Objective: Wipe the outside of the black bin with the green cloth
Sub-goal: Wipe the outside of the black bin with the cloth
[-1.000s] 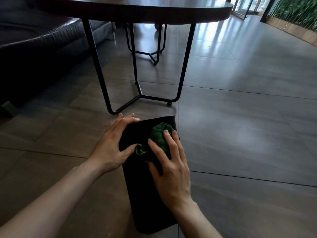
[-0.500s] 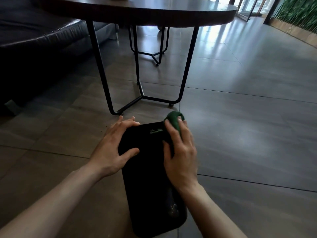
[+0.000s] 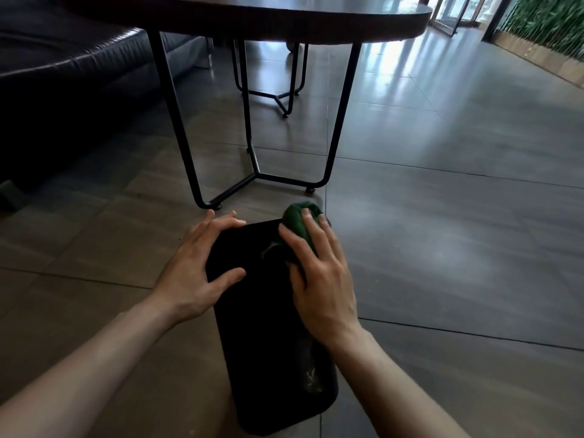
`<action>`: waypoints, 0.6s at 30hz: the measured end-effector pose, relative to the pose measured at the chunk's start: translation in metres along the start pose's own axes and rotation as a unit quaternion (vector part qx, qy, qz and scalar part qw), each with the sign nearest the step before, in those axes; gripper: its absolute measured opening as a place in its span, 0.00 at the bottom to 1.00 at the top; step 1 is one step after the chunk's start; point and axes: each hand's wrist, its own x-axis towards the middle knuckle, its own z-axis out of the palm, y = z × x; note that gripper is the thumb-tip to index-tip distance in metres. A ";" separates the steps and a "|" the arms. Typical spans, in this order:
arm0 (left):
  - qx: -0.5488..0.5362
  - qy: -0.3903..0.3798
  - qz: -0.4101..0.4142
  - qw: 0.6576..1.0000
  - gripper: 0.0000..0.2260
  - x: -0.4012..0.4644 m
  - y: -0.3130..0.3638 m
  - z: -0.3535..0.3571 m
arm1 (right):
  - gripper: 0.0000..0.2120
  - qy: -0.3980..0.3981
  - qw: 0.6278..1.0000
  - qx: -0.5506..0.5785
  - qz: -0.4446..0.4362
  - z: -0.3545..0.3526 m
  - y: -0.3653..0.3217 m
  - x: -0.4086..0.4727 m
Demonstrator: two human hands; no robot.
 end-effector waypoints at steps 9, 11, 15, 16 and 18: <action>-0.008 -0.001 0.004 1.000 0.31 0.002 0.000 0.004 | 0.17 0.010 0.999 -0.031 -0.031 0.014 0.027 -0.168; -0.008 0.002 0.000 1.000 0.31 0.002 0.000 0.002 | 0.17 0.019 0.999 -0.033 -0.010 0.014 0.023 -0.145; 0.000 0.003 0.001 1.000 0.31 0.001 0.000 0.003 | 0.28 0.010 1.000 0.002 -0.001 0.008 0.002 -0.050; 0.000 0.003 -0.001 1.000 0.31 0.001 0.000 0.003 | 0.30 0.009 1.000 0.013 0.010 0.007 -0.001 -0.034; -0.006 0.004 -0.004 1.000 0.31 0.000 0.001 0.002 | 0.31 0.012 0.998 0.043 0.039 0.007 -0.004 -0.020</action>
